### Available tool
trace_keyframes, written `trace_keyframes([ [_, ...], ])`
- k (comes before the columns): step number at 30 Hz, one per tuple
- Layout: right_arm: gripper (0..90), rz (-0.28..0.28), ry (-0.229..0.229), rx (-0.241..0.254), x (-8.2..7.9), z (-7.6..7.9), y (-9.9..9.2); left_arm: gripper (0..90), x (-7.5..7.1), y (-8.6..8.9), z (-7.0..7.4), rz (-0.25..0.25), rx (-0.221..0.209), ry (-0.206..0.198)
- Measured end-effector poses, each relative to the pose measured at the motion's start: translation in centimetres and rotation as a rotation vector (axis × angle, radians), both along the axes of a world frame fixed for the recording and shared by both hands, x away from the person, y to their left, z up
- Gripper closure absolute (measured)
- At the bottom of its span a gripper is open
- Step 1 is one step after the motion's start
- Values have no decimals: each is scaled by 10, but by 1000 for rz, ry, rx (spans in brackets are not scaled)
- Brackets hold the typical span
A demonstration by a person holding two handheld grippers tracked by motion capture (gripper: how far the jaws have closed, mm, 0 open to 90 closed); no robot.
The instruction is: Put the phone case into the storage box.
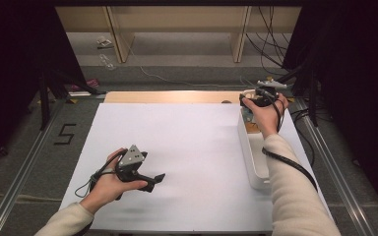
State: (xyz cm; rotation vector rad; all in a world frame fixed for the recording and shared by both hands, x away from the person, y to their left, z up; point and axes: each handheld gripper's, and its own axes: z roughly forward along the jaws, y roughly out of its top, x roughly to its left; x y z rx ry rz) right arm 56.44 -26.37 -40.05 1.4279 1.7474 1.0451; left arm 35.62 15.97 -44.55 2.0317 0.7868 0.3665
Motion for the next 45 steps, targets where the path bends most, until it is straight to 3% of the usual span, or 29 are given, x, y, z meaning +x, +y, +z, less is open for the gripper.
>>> trace_keyframes([
  [3,98,-3,3,3,0,0,0,19,0,0,0,0,1,1],
  [8,1,-2,20,20,1,-3,-4,19,0,0,0,1,0,0],
  [26,2,-39,-4,34,-11,5,-10,19,0,0,0,2,3,0],
  [33,2,-64,19,27,-19,10,-10,19,0,0,0,3,4,1],
  [45,15,-58,24,31,-37,17,-7,20,0,0,-1,8,0,6],
])
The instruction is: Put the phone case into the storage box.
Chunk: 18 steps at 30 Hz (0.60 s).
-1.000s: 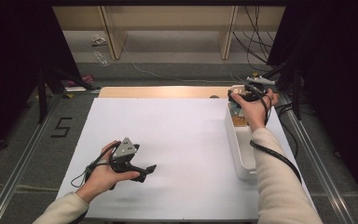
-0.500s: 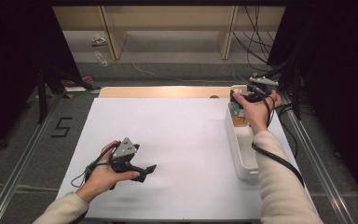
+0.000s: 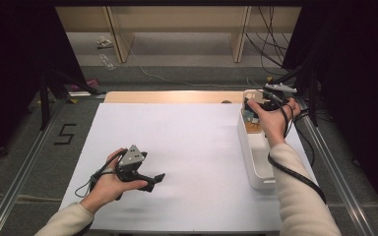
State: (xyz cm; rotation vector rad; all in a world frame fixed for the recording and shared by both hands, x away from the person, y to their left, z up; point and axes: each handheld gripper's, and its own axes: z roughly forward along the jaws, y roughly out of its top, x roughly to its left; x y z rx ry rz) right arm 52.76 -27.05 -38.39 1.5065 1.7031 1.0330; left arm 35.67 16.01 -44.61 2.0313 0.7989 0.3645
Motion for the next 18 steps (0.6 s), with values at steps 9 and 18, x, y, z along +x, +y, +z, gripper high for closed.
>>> trace_keyframes([
  [9,32,34,-21,-3,-16,3,2,21,0,0,0,2,2,0],
  [18,49,92,-53,-1,-34,10,6,21,0,1,0,3,0,-1],
])
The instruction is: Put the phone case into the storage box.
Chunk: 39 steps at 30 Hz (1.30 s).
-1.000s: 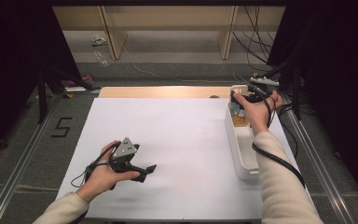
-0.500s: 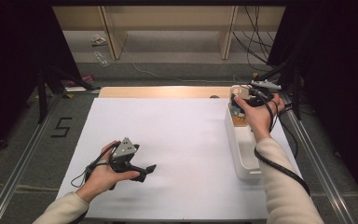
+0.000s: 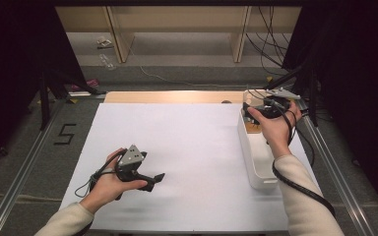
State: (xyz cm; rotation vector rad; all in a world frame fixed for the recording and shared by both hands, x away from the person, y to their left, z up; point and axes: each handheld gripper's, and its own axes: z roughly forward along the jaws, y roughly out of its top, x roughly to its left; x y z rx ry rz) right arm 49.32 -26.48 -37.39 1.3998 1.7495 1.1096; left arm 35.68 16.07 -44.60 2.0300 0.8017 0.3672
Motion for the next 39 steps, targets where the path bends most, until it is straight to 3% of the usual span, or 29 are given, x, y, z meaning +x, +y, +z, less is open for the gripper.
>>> trace_keyframes([
  [13,77,128,-46,8,-39,-1,7,21,0,0,0,4,2,-1],
  [24,86,237,-52,10,-65,-5,18,21,0,1,0,7,4,2],
  [39,91,323,-55,10,-92,-9,23,24,0,1,0,12,1,0],
])
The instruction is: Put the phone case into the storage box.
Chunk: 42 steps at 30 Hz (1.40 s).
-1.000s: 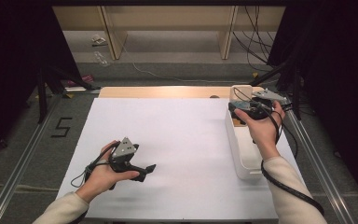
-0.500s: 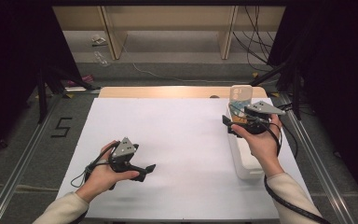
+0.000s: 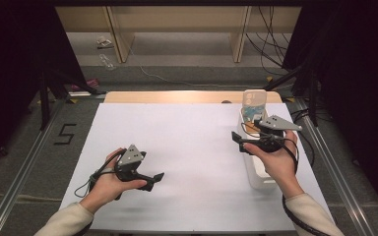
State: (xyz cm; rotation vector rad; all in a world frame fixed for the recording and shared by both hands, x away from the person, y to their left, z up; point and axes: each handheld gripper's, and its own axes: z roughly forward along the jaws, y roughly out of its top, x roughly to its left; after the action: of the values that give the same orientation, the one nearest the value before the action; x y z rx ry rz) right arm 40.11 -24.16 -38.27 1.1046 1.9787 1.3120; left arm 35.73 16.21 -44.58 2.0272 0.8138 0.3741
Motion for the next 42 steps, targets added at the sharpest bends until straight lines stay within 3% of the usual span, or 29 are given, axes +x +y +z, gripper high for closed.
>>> trace_keyframes([
  [42,105,104,-9,25,-44,-17,-11,25,-1,3,2,10,-4,-15],
])
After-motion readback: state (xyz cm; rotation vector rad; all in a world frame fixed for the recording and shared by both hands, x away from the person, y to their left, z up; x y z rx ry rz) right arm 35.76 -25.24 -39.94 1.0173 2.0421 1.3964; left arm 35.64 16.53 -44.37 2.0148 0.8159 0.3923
